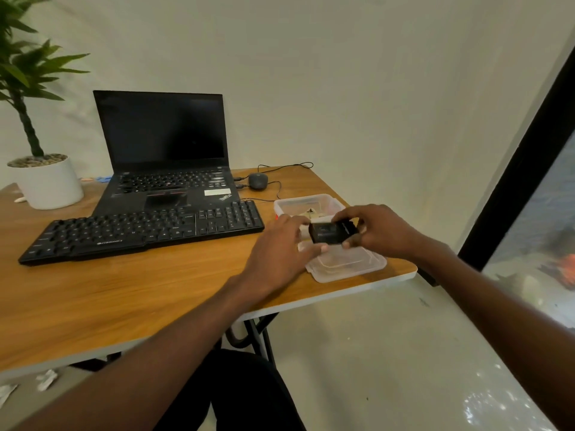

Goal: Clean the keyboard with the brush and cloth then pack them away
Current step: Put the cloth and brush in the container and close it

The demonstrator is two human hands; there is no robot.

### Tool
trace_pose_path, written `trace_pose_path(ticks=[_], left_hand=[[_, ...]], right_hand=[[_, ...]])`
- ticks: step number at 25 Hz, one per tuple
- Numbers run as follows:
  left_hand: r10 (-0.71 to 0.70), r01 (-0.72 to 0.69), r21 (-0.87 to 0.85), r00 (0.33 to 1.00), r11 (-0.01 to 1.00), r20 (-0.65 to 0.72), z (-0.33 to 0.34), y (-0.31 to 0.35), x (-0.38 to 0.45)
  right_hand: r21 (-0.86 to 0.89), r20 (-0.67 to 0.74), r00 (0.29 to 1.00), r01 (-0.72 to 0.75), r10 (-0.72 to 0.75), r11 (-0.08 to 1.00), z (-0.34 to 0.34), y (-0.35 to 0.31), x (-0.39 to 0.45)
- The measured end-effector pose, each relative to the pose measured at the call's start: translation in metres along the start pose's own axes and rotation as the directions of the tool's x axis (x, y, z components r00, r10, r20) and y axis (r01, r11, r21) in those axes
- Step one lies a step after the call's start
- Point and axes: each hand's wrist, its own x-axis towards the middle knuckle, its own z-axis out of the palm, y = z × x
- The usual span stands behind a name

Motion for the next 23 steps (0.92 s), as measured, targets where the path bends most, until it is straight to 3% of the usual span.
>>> trace_pose_path(ticks=[3, 6, 10, 15, 19, 23], left_hand=[[-0.044, 0.054, 0.059, 0.988, 0.997, -0.150, -0.004, -0.023, 0.007], [-0.093, 0.116, 0.114, 0.978, 0.987, -0.187, 0.001, -0.039, 0.011], [-0.112, 0.127, 0.063, 0.973, 0.990, -0.202, 0.001, -0.046, 0.012], [-0.119, 0.130, 0.056, 0.980, 0.990, -0.156, 0.001, -0.044, 0.012], [-0.112, 0.131, 0.148, 0.985, 0.980, -0.132, 0.002, -0.041, 0.010], [-0.122, 0.135, 0.078, 0.981, 0.988, -0.149, 0.000, -0.037, 0.010]], right_hand=[[0.040, -0.216, 0.976, 0.027, -0.017, 0.999, -0.005, -0.003, 0.030], [0.044, -0.120, 0.992, -0.026, 0.031, 0.999, -0.003, -0.013, 0.066], [-0.012, -0.048, 0.999, -0.020, 0.020, 1.000, 0.003, -0.020, 0.102], [0.004, 0.057, 0.995, -0.084, 0.083, 0.996, 0.008, -0.016, 0.118], [-0.011, 0.048, 0.993, -0.104, 0.104, 0.995, 0.013, -0.015, 0.109], [-0.124, 0.043, 0.995, -0.084, 0.090, 0.989, 0.013, -0.017, 0.092]])
